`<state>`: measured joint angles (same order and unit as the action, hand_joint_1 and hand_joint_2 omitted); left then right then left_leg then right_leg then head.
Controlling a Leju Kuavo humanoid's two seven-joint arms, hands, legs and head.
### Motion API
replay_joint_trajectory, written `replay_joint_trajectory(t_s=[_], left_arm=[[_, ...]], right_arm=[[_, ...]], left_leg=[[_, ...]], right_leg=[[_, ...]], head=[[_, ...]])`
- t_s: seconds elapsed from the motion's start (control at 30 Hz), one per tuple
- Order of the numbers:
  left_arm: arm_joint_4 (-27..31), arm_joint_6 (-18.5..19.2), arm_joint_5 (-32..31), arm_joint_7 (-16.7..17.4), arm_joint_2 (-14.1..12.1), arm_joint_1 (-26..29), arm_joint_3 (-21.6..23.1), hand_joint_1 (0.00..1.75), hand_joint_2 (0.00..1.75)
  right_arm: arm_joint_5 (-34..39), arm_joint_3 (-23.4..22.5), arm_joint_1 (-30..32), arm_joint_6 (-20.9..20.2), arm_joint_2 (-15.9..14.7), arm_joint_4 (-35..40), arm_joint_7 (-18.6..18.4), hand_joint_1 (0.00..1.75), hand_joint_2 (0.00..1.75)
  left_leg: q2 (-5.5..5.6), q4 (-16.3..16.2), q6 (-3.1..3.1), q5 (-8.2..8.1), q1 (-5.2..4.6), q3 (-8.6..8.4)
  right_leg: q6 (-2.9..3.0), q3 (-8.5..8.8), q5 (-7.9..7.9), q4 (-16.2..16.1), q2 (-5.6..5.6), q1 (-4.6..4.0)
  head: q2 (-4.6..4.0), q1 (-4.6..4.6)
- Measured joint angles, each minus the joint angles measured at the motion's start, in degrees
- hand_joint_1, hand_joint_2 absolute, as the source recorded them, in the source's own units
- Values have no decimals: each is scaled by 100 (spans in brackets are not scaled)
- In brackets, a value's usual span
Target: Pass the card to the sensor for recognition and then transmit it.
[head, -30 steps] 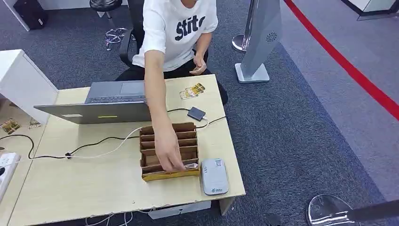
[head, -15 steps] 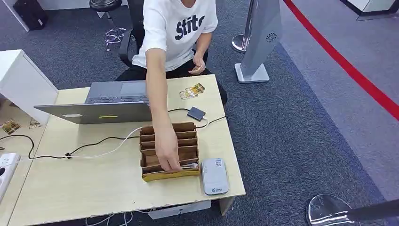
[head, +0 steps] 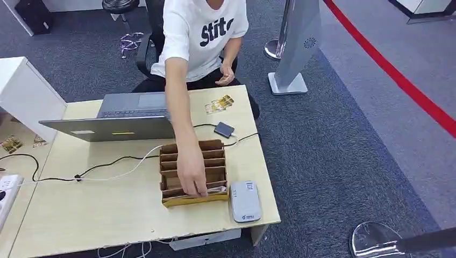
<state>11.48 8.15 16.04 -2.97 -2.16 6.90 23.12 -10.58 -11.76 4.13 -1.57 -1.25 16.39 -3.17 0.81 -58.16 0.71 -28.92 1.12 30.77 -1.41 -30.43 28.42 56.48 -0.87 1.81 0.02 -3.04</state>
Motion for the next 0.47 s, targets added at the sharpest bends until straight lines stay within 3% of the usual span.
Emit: replay_joint_trajectory(t_s=[0.2, 0.23, 0.27, 0.3, 0.33, 0.4, 0.43, 0.47], left_arm=[[362, -340, -692, 133, 48, 165, -838, 0, 175], [424, -391, -798, 157, 52, 189, -964, 175, 175], [479, -439, -901, 166, 59, 210, -1088, 175, 175], [551, -503, -1040, 181, 70, 232, -1265, 175, 175], [608, -583, -1128, 181, 85, 227, -1364, 175, 175], [710, -689, -1335, 223, 109, 200, -1591, 175, 175], [752, -741, -1432, 236, 114, 189, -1687, 175, 175], [786, -775, -1511, 255, 133, 179, -1776, 175, 175]], right_arm=[[449, 412, 189, 72, 33, 196, 120, 0, 0], [522, 476, 216, 76, 37, 227, 151, 0, 0], [592, 533, 238, 81, 44, 256, 166, 124, 0], [682, 614, 272, 92, 50, 297, 190, 124, 0], [753, 670, 299, 98, 55, 325, 207, 175, 0], [892, 774, 332, 118, 61, 372, 247, 175, 0], [955, 813, 343, 133, 63, 391, 273, 175, 175], [1008, 858, 356, 142, 68, 413, 278, 175, 175]], left_leg=[[-2, 0, 0, 0, -1, 0], [-2, 0, 0, 0, -1, -1], [-1, 0, 0, 0, -1, -1], [-4, 0, -1, 0, -1, 0], [-1, 0, -1, 0, 0, 4], [0, 0, -1, 0, 0, 3], [-2, 1, -1, 0, 0, 3], [-7, 1, -1, 0, 0, 1]], right_leg=[[0, -5, 0, -1, -6, 0], [0, -9, 0, -1, -5, 0], [0, -9, 0, -1, -5, 0], [0, -10, 0, -1, -5, 0], [0, -7, 0, -1, -2, 0], [0, 1, 0, -1, 3, 0], [0, 3, 0, -1, -2, 0], [0, 3, -1, 0, -5, 0]], head=[[0, -2], [0, 0], [0, -2], [0, 0], [0, 0], [0, 0], [0, -2], [0, 0]])
